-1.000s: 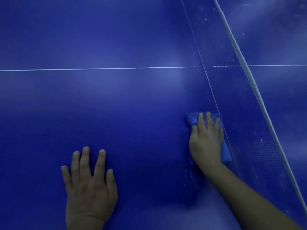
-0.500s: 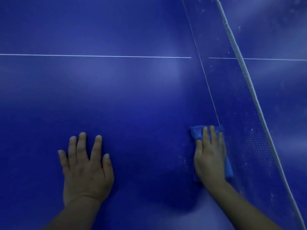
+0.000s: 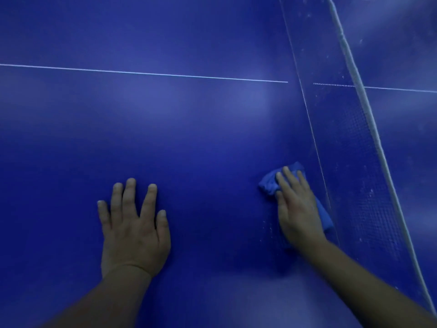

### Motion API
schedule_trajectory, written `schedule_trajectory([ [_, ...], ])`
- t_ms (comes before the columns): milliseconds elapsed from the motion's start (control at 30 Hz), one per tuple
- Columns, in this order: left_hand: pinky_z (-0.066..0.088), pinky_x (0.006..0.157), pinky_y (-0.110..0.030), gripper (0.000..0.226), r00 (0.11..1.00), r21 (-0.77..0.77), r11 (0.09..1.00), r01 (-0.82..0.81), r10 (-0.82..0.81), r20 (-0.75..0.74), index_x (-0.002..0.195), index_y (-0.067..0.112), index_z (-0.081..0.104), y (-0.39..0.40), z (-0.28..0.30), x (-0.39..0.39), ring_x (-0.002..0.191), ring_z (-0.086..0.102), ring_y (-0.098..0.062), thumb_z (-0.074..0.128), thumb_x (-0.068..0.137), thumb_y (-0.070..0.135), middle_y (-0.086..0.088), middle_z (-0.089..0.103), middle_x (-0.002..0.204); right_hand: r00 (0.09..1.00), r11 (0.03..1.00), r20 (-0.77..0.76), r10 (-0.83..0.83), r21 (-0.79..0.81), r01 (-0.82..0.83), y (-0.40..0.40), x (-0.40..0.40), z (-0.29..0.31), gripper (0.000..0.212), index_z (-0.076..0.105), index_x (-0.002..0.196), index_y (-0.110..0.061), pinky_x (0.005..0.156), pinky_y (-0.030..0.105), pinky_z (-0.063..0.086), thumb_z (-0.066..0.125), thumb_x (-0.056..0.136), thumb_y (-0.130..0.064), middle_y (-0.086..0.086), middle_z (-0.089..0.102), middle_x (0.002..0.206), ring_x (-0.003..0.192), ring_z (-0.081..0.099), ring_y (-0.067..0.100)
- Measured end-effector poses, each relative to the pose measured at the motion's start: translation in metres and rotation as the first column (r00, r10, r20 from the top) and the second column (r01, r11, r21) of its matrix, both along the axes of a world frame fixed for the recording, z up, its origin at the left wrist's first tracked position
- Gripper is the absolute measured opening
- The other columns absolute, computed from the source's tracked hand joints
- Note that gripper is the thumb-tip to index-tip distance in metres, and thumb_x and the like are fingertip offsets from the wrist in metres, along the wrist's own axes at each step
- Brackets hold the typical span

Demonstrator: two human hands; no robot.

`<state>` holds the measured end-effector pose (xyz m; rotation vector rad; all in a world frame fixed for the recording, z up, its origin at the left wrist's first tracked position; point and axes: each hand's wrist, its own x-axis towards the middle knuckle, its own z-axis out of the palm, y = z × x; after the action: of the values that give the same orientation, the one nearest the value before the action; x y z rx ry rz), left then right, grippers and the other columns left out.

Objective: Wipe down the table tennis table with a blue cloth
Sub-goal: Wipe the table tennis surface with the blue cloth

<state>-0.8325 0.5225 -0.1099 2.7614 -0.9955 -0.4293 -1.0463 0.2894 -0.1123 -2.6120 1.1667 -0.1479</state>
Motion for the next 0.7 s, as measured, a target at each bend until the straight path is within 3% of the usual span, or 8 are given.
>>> schedule_trajectory([
  [133, -0.004, 0.122, -0.052, 0.066, 1.0, -0.004, 1.0, -0.01, 0.01, 0.012, 0.153, 0.019, 0.032, 0.001, 0.0, 0.0, 0.152, 0.002, -0.029, 0.017, 0.095, 0.047, -0.014, 0.016, 0.163, 0.99, 0.986, 0.025, 0.14, -0.094, -0.137, -0.089, 0.069, 0.009, 0.036, 0.056, 0.13, 0.011, 0.119, 0.047, 0.023, 0.05, 0.096, 0.0, 0.029, 0.051, 0.14, 0.132, 0.045, 0.046],
  [267, -0.004, 0.122, -0.053, 0.067, 1.0, -0.011, 1.0, -0.006, 0.006, 0.014, 0.154, 0.019, 0.03, 0.001, 0.0, -0.001, 0.152, 0.001, -0.028, 0.017, 0.095, 0.047, -0.013, 0.015, 0.163, 0.936, 0.927, -0.034, 0.35, -0.131, -0.351, -0.108, 0.104, 0.008, 0.038, 0.056, 0.131, 0.009, 0.117, 0.054, 0.026, 0.05, 0.096, -0.005, 0.029, 0.05, 0.141, 0.13, 0.047, 0.048],
  [333, -0.003, 0.122, -0.054, 0.065, 1.0, -0.037, 0.999, -0.011, 0.012, 0.017, 0.152, 0.017, 0.034, 0.001, 0.0, -0.001, 0.152, 0.003, -0.03, 0.02, 0.095, 0.046, -0.014, 0.017, 0.162, 0.816, 0.81, -0.026, 0.578, -0.11, -0.577, -0.061, 0.062, 0.003, 0.04, 0.059, 0.131, 0.002, 0.116, 0.056, 0.027, 0.052, 0.094, -0.011, 0.025, 0.05, 0.142, 0.134, 0.044, 0.046],
  [433, -0.003, 0.122, -0.054, 0.065, 1.0, -0.062, 0.998, -0.015, 0.016, 0.008, 0.151, 0.016, 0.037, 0.001, -0.002, -0.001, 0.152, 0.005, -0.03, 0.021, 0.095, 0.045, -0.015, 0.019, 0.161, 0.553, 0.56, -0.092, 0.828, 0.123, -0.819, 0.01, -0.013, 0.001, 0.047, 0.052, 0.143, -0.022, 0.116, 0.055, 0.031, 0.057, 0.096, -0.026, 0.001, 0.036, 0.158, 0.151, 0.013, 0.017],
  [467, -0.003, 0.122, -0.054, 0.065, 1.0, -0.066, 0.998, -0.017, 0.017, 0.007, 0.151, 0.016, 0.037, 0.001, -0.002, -0.001, 0.152, 0.005, -0.03, 0.022, 0.095, 0.045, -0.015, 0.019, 0.161, 0.482, 0.485, -0.057, 0.874, 0.116, -0.867, 0.01, -0.022, 0.002, 0.051, 0.052, 0.143, -0.023, 0.113, 0.055, 0.036, 0.063, 0.094, -0.027, -0.001, 0.035, 0.159, 0.151, 0.011, 0.015],
  [533, -0.003, 0.122, -0.054, 0.065, 1.0, -0.063, 0.998, -0.017, 0.018, 0.014, 0.151, 0.016, 0.037, 0.001, -0.003, -0.001, 0.151, 0.005, -0.03, 0.021, 0.095, 0.046, -0.015, 0.019, 0.161, 0.377, 0.381, -0.074, 0.923, 0.055, -0.923, -0.019, -0.006, 0.009, 0.051, 0.058, 0.138, -0.02, 0.11, 0.054, 0.04, 0.07, 0.089, -0.026, 0.004, 0.043, 0.153, 0.146, 0.027, 0.023],
  [600, -0.004, 0.122, -0.053, 0.065, 0.999, -0.053, 0.998, -0.015, 0.017, 0.027, 0.151, 0.016, 0.036, 0.0, -0.003, -0.001, 0.151, 0.005, -0.03, 0.02, 0.095, 0.046, -0.015, 0.019, 0.161, 0.386, 0.388, -0.091, 0.918, 0.004, -0.922, -0.052, 0.034, 0.012, 0.042, 0.061, 0.134, -0.011, 0.116, 0.052, 0.031, 0.058, 0.094, -0.023, 0.013, 0.05, 0.147, 0.139, 0.039, 0.037],
  [700, -0.004, 0.122, -0.053, 0.065, 0.999, -0.049, 0.999, -0.014, 0.016, 0.041, 0.152, 0.017, 0.035, 0.001, -0.004, -0.001, 0.151, 0.004, -0.03, 0.019, 0.095, 0.046, -0.014, 0.018, 0.162, 0.697, 0.687, -0.053, 0.716, -0.131, -0.715, -0.093, 0.102, 0.015, 0.038, 0.06, 0.131, 0.003, 0.113, 0.056, 0.031, 0.055, 0.094, -0.008, 0.026, 0.051, 0.141, 0.132, 0.044, 0.052],
])
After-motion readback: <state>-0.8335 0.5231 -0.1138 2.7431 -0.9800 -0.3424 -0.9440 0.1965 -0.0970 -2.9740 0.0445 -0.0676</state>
